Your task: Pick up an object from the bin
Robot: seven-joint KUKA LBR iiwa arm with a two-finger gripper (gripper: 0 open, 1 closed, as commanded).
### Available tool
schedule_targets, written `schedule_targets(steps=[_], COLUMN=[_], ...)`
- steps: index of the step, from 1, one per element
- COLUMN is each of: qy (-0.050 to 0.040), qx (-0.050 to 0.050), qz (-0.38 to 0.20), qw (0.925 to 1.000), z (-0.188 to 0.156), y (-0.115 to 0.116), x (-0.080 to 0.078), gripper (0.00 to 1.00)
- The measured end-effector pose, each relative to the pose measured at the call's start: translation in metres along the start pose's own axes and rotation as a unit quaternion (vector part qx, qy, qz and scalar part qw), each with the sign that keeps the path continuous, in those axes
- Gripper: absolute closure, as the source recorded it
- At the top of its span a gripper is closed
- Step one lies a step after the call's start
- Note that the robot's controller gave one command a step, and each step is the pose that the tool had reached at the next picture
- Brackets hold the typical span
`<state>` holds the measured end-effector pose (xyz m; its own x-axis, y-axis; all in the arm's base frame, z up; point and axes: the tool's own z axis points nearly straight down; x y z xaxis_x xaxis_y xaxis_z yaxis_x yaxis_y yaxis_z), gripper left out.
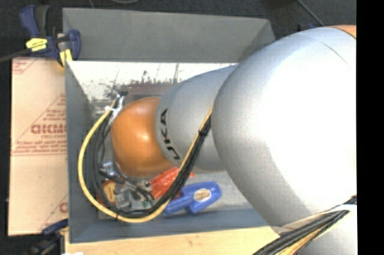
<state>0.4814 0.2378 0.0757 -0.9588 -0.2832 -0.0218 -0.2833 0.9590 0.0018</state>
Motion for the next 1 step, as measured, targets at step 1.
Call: schedule_targets(steps=[1], qy=[0.0], qx=[0.0], qz=[0.001], qw=[1.0], z=[0.0], y=[0.0], x=[0.0], gripper=[1.0])
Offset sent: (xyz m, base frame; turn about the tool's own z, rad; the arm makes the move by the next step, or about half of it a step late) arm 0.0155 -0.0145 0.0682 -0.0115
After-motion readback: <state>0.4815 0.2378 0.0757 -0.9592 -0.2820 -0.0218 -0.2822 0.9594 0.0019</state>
